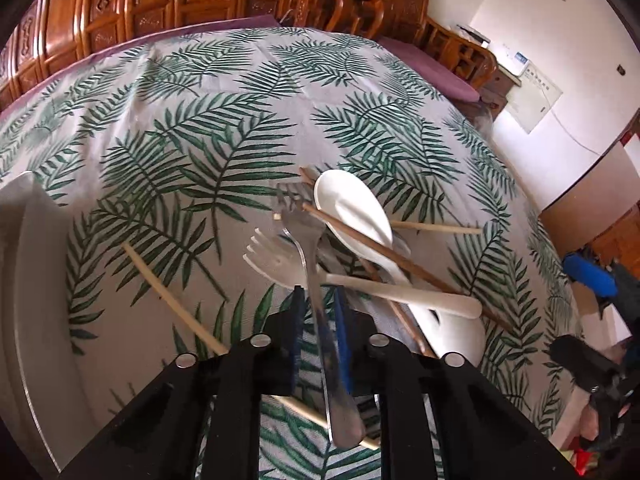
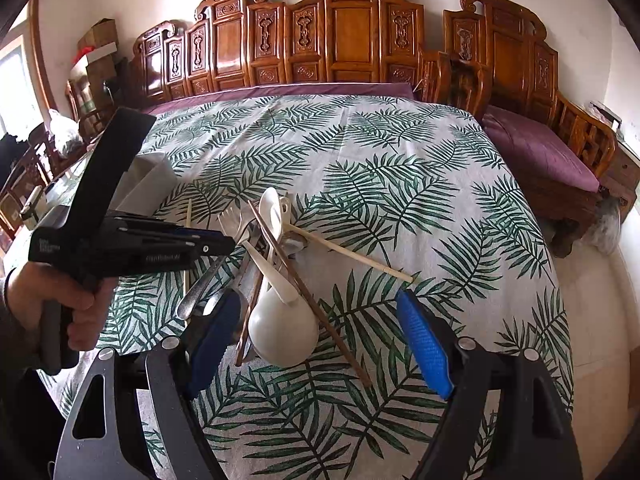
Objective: Organize utensils
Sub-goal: 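Lift the metal fork with the left tool while the right tool reaches the pile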
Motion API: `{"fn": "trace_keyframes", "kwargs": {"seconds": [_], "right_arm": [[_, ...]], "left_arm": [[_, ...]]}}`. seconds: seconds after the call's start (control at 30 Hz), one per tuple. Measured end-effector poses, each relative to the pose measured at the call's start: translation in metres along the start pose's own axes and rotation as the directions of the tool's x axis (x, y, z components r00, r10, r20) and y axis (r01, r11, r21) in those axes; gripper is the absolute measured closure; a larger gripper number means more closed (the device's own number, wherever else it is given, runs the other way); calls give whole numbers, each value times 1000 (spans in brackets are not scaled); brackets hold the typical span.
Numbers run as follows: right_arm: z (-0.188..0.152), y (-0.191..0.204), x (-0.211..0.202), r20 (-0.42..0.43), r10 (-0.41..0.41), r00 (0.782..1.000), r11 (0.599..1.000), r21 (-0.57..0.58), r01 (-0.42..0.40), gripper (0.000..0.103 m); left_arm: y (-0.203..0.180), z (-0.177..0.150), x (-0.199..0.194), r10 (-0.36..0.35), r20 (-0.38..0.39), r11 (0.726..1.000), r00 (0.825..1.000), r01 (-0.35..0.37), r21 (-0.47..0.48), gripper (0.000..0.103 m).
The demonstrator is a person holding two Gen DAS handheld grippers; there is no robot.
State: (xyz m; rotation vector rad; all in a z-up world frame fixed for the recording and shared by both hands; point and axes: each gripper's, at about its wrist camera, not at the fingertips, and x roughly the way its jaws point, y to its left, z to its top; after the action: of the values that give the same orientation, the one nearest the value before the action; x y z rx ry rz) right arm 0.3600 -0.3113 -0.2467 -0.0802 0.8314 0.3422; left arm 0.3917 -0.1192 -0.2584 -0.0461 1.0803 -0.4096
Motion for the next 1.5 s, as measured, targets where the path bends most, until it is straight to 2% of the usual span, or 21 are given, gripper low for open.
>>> {"fn": "trace_keyframes", "kwargs": {"seconds": [0.17, 0.2, 0.23, 0.4, 0.63, 0.97, 1.07, 1.1, 1.23, 1.33, 1.5], "right_arm": [[-3, 3, 3, -13, -6, 1000, 1000, -13, 6, 20], [-4, 4, 3, -13, -6, 1000, 1000, -13, 6, 20], [-3, 5, 3, -13, -7, 1000, 1000, -14, 6, 20], [-3, 7, 2, -14, -9, 1000, 1000, -16, 9, 20], [-2, 12, 0, -11, -9, 1000, 1000, -25, 9, 20], [-1, 8, -2, -7, -10, 1000, 1000, -18, 10, 20], [-1, 8, -3, -6, -10, 1000, 1000, -20, 10, 20], [-1, 9, -3, -6, -10, 1000, 1000, -20, 10, 20], [-2, 11, -1, -10, -8, 1000, 1000, -27, 8, 20], [-1, 14, 2, -13, 5, 1000, 1000, -27, -6, 21], [3, 25, 16, -34, 37, 999, 998, -40, -38, 35]], "left_arm": [[-4, 1, 3, 3, -3, 1000, 1000, -3, 13, 91], [-3, 2, 3, -2, -7, 1000, 1000, 2, 9, 92], [-3, 2, 3, 2, -11, 1000, 1000, -2, 8, 97], [-2, 1, 2, 7, -29, 1000, 1000, -7, 8, 100], [-8, -1, 3, 29, -47, 999, 999, -27, 30, 100], [-11, 1, 12, 37, -86, 999, 996, -34, 39, 85], [-16, 2, 12, 71, -91, 996, 993, -65, 67, 86], [-17, 2, 11, 91, -92, 994, 992, -85, 71, 92], [-11, -1, 3, 82, -91, 996, 993, -78, 46, 96], [-10, -10, -10, 70, -63, 996, 996, -66, 65, 96], [-1, -22, -38, 67, -4, 997, 998, -66, 49, 96]]}}
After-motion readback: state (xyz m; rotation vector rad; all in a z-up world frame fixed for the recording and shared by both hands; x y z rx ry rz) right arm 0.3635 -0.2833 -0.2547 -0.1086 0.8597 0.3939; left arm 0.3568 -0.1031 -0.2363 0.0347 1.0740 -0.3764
